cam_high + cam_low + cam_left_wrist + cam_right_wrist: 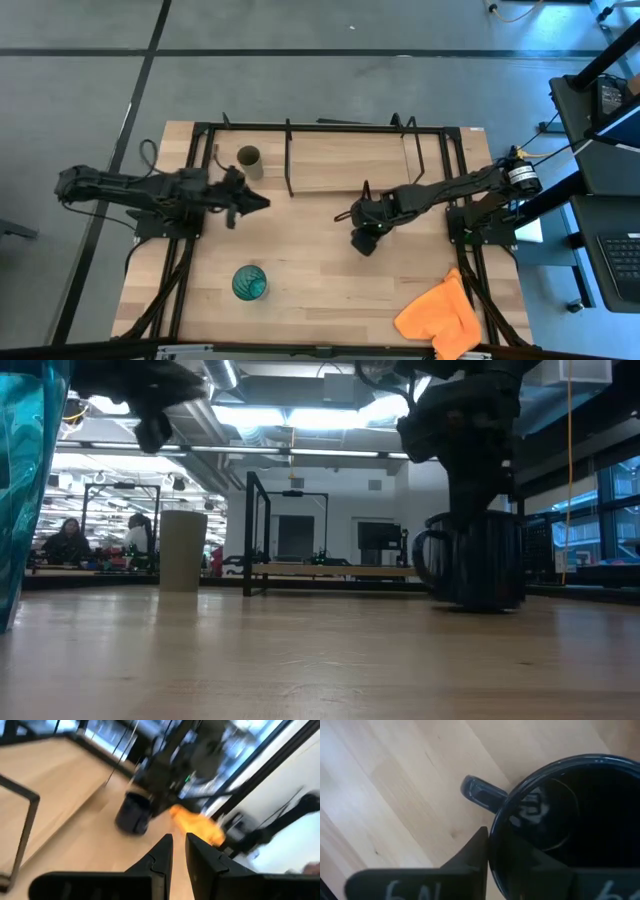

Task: Stack small to large cups/mugs on shelf
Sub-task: Put the blue mug on the shelf

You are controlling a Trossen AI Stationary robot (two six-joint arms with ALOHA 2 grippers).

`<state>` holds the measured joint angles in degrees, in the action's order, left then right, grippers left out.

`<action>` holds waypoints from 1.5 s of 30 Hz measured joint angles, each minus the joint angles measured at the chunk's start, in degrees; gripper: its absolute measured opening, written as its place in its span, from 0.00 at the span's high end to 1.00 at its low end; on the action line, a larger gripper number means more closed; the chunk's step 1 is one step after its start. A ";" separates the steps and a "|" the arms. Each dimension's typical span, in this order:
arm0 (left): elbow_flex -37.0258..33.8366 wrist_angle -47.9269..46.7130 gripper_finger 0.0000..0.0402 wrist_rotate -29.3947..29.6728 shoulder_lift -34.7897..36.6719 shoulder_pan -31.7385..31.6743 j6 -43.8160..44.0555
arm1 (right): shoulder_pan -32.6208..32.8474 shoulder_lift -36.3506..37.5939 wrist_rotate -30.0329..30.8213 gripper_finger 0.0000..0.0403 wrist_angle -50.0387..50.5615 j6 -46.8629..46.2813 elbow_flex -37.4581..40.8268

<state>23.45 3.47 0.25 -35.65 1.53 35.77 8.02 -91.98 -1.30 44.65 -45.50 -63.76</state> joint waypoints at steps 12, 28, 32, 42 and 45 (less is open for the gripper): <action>8.52 0.03 0.89 -1.46 -22.58 2.48 -2.01 | -0.36 0.07 0.31 0.91 7.62 9.67 -2.41; 14.00 4.19 0.89 -1.55 -35.33 2.63 -3.36 | 2.74 0.15 4.95 0.93 10.63 21.28 -4.75; 14.64 4.43 0.89 -3.45 -37.17 2.63 -3.41 | 2.85 0.15 8.52 0.93 16.37 23.20 -8.28; 14.64 6.25 0.89 -5.36 -42.43 2.62 -3.32 | 2.83 0.17 19.29 0.93 25.34 30.62 -13.72; 14.64 7.43 0.89 -5.86 -43.71 2.74 -3.30 | 2.72 0.17 22.86 0.93 25.94 36.36 -14.06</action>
<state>38.09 10.90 -5.61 -79.36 4.27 32.47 10.74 -91.81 21.56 70.60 -9.14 -77.82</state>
